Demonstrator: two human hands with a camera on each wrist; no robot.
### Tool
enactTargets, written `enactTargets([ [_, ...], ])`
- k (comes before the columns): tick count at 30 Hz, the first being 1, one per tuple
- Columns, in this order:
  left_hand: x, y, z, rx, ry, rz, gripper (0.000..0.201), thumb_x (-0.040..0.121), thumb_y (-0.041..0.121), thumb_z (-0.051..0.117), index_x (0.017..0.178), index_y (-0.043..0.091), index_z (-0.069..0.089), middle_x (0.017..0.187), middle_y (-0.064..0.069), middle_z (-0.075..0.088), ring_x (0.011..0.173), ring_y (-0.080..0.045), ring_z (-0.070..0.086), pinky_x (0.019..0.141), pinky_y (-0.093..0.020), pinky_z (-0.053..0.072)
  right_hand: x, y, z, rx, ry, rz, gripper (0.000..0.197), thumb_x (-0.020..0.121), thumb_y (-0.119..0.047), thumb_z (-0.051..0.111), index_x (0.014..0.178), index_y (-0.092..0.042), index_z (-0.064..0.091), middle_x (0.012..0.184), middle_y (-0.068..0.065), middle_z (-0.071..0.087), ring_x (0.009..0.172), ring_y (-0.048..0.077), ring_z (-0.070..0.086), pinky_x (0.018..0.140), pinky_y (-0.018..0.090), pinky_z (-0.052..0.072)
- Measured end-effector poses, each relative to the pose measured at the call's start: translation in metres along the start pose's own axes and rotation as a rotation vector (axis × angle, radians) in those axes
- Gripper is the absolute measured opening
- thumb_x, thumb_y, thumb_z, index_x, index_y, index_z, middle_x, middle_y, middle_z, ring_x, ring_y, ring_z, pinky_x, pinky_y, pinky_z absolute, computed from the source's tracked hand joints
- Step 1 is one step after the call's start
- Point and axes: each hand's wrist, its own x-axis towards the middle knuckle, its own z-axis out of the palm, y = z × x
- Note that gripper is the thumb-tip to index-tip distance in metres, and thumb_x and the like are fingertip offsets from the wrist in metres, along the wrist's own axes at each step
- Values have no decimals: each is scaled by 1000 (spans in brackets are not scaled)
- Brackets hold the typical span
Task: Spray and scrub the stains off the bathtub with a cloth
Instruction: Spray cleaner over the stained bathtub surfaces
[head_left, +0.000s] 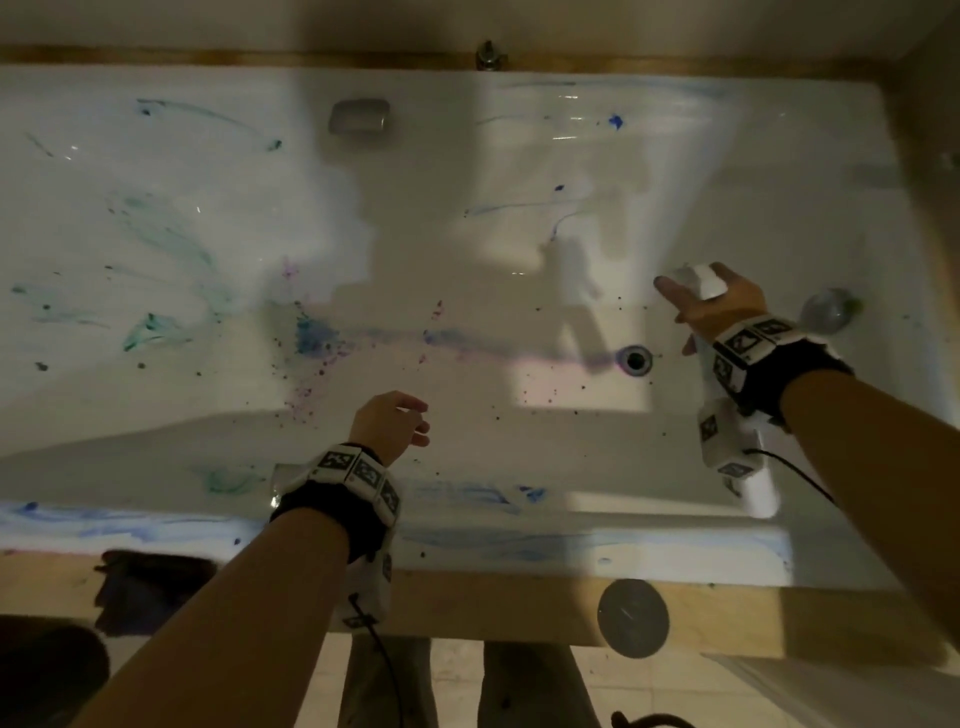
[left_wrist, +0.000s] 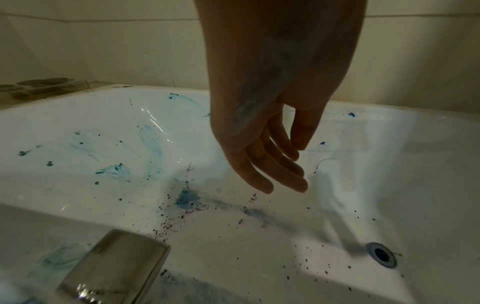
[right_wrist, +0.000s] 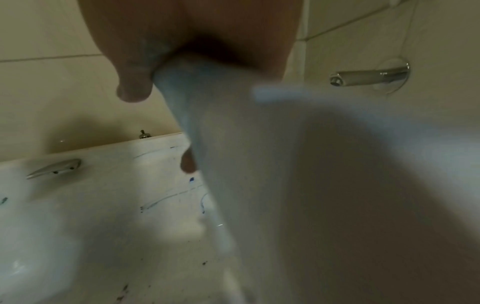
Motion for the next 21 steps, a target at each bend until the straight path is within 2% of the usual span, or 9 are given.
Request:
enactTargets([
  [3, -4, 5, 9, -59, -28, -6, 16, 95, -3, 40, 97, 3, 55, 70, -9, 56, 47, -11, 59, 34, -8, 38, 0, 7, -15, 22, -16, 19, 60, 81, -54, 60, 124, -14, 52, 94, 14, 64, 70, 38, 66, 75, 47, 56],
  [6, -4, 9, 17, -56, -32, -1, 15, 95, -2, 41, 96, 3, 55, 71, -9, 57, 35, 0, 55, 35, -9, 38, -4, 19, -24, 65, 17, 87, 56, 83, -52, 58, 114, -7, 59, 83, 20, 66, 63, 34, 64, 71, 41, 56],
  [9, -2, 12, 26, -35, -37, 6, 15, 94, 0, 42, 96, 4, 56, 71, -7, 58, 34, 1, 55, 35, -9, 39, -8, 29, -31, 55, -71, 117, 53, 82, -51, 60, 119, -13, 55, 90, 18, 66, 58, 31, 62, 54, 32, 51],
  [11, -3, 15, 32, -26, -40, 16, 15, 94, 0, 42, 95, 5, 56, 70, -6, 59, 34, 1, 55, 35, -9, 39, -11, 38, -35, 62, -119, 101, 53, 82, -47, 62, 125, -17, 51, 95, 15, 64, 57, 26, 60, 48, 25, 45],
  [16, -10, 19, 43, -18, -55, 39, 14, 94, 0, 43, 94, 4, 56, 70, -6, 59, 42, -5, 59, 35, -9, 38, -26, 64, -37, 25, -118, 119, 51, 77, -54, 64, 113, -19, 59, 76, 11, 66, 51, 26, 59, 50, 26, 47],
  [19, -12, 16, 44, -5, -60, 48, 15, 94, 0, 43, 94, 5, 56, 70, -6, 59, 36, 0, 56, 35, -9, 38, -35, 74, -42, -51, -218, 60, 39, 77, -54, 65, 105, -31, 54, 82, 7, 67, 52, 25, 61, 50, 26, 46],
  [21, -13, 13, 44, -5, -51, 41, 15, 93, 0, 43, 94, 5, 57, 70, -6, 59, 35, 1, 55, 35, -9, 37, -41, 78, -45, -71, -214, 35, 36, 79, -51, 64, 106, -29, 55, 79, 10, 66, 51, 25, 59, 49, 25, 45],
])
